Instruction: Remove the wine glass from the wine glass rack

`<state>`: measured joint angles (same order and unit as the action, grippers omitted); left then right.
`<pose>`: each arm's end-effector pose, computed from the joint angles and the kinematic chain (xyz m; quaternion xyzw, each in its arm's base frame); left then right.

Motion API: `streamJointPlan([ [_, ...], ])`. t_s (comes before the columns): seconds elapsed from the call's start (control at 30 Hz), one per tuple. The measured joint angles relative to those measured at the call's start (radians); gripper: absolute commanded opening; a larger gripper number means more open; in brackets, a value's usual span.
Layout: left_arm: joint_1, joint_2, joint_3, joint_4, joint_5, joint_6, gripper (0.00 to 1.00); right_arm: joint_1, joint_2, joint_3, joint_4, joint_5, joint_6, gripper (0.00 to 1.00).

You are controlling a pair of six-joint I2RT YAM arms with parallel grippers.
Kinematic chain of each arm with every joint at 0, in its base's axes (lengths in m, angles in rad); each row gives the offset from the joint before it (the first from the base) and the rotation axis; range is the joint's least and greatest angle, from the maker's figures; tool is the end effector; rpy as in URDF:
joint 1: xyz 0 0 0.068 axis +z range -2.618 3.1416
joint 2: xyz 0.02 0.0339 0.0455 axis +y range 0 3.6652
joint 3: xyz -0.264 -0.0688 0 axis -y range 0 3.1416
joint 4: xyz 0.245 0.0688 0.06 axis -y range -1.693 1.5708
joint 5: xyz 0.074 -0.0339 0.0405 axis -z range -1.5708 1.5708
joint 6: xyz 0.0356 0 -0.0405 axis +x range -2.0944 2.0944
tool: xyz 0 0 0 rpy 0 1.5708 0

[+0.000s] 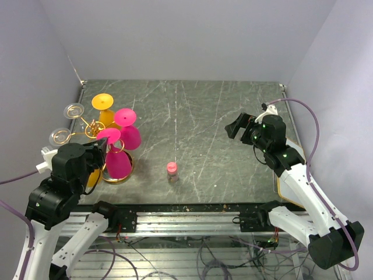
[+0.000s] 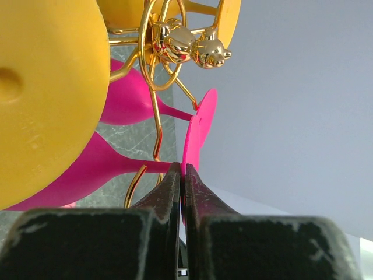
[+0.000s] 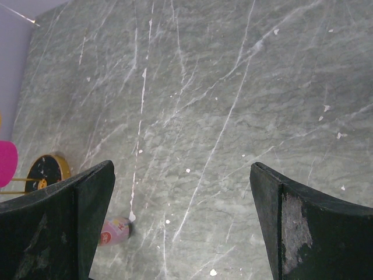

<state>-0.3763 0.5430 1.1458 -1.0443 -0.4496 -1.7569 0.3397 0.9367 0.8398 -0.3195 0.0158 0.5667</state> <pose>0.0593 -0.0068 0.3929 -0.6164 0.5590 -0.3658 0.4169 0.2015 0.0706 0.3179 0.0992 0.8321 0.2330 0.4935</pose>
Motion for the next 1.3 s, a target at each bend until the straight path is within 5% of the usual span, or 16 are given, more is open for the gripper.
streamJointPlan([
  [0.47,0.0,0.037,0.027,-0.069,-0.066,-0.062,0.07,0.0,0.0,0.0,0.0,0.0,-0.003,1.0],
  [0.87,0.0,-0.083,0.028,-0.121,-0.039,-0.11,0.07,0.0,0.03,0.011,0.0,-0.009,-0.003,1.0],
  [1.3,0.0,-0.211,0.028,-0.17,0.193,-0.024,0.07,0.0,0.024,0.043,-0.001,-0.042,-0.007,1.0],
])
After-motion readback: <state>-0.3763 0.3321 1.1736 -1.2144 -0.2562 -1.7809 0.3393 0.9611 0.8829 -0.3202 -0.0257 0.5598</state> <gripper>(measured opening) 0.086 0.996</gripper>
